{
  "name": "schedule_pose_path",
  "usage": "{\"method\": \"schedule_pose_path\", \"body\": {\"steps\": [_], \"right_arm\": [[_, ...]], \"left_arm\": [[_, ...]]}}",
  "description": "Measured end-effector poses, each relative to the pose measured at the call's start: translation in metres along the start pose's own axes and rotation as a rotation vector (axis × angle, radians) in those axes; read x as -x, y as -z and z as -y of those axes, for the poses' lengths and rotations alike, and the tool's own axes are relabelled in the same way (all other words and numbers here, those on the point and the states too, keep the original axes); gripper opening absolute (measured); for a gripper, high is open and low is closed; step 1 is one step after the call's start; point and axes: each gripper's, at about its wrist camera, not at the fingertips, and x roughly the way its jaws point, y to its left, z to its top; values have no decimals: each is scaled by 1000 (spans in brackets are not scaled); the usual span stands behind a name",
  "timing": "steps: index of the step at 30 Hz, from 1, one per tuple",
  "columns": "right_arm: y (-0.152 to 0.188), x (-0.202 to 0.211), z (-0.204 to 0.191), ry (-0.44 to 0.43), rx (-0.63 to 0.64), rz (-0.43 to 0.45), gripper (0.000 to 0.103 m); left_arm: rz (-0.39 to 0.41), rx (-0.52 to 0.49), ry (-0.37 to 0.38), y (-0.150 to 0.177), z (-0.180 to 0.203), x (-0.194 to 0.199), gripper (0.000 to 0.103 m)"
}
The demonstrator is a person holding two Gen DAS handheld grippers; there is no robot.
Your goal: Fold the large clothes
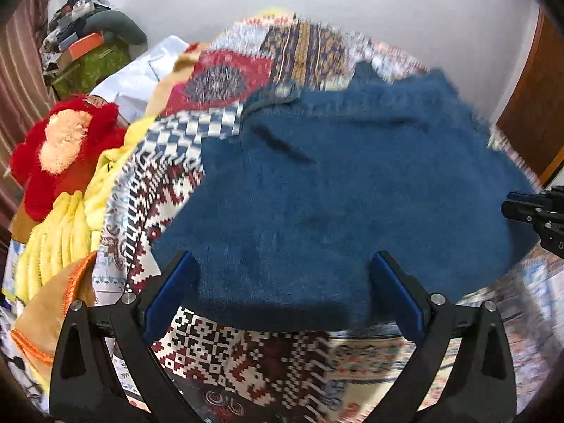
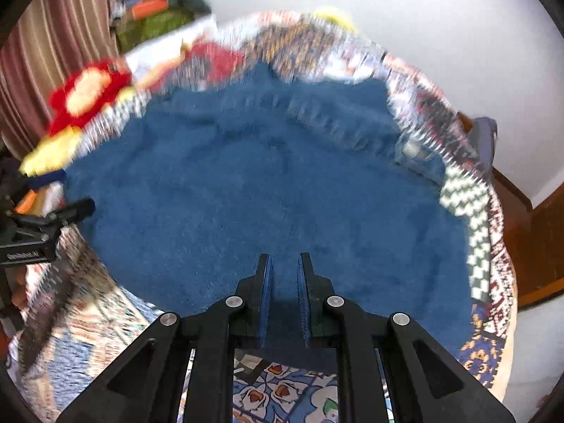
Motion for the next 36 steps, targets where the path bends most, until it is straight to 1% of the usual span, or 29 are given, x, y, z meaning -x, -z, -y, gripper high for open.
{"method": "schedule_pose_path", "body": {"steps": [1, 2, 4, 5, 6, 7, 8, 9, 10, 11, 12, 13, 15, 16, 18, 19, 21, 24, 26, 27, 28, 32, 33, 34, 35, 36], "right_arm": [[1, -9, 0, 13, 8, -21, 10], [5, -17, -1, 20, 17, -21, 10], [11, -17, -3, 35, 34, 23, 10], [13, -15, -3, 63, 39, 26, 10], [14, -16, -4, 149, 47, 25, 11], [15, -17, -4, 194, 60, 29, 16], [16, -15, -4, 220, 61, 38, 32], [17, -15, -2, 288, 56, 48, 61], [18, -14, 1, 356, 48, 58, 77], [19, -12, 6, 384, 37, 71, 94], [20, -10, 11, 360, 24, 74, 95], [21, -9, 19, 307, -7, 60, 95], [22, -4, 33, 235, -62, 49, 95], [23, -2, 39, 213, -80, 48, 95], [26, 3, 44, 194, -101, 49, 95], [28, 8, 48, 179, -110, 55, 95], [31, 14, 47, 155, -111, 68, 95], [36, 22, 44, 135, -104, 83, 95], [38, 24, 39, 125, -91, 88, 95], [38, 24, 39, 123, -86, 88, 95], [39, 23, 38, 121, -81, 88, 95], [40, 19, 36, 122, -67, 85, 95], [41, 16, 37, 117, -71, 83, 95], [41, 15, 38, 109, -79, 83, 95], [41, 15, 39, 100, -89, 84, 95], [41, 14, 41, 88, -102, 85, 95]], "left_arm": [[-13, -7, -7, 4, 0, -8, 102], [-10, 0, 4, 8, -1, -10, 102], [3, 6, 13, 13, -4, -9, 102], [1, -5, 12, 14, -5, -7, 102], [-3, -14, 8, 15, -5, -6, 102], [-8, -23, 1, 16, -6, -5, 102], [-10, -23, -11, 17, -8, -3, 102], [-14, -19, -25, 19, -11, -2, 102], [-19, -10, -21, 20, -15, 0, 102], [-29, 15, 3, 22, -21, 2, 102], [-39, 40, 18, 23, -26, 3, 102], [-55, 79, 27, 26, -33, 4, 101], [-78, 120, 48, 29, -42, 4, 101], [-93, 147, 70, 32, -47, 4, 101], [-122, 205, 138, 37, -53, 4, 101], [-133, 255, 192, 40, -57, 3, 101], [-146, 331, 271, 42, -60, 0, 101], [-171, 426, 388, 40, -57, -12, 101], [-177, 491, 491, 38, -55, -24, 101], [-178, 514, 524, 36, -54, -28, 101], [-177, 542, 552, 34, -54, -34, 100], [-152, 657, 593, 26, -64, -53, 99], [-141, 693, 588, 25, -68, -57, 92], [-139, 711, 567, 23, -71, -60, 79], [-146, 732, 531, 22, -74, -65, 71], [-141, 744, 516, 21, -76, -69, 65]]}}
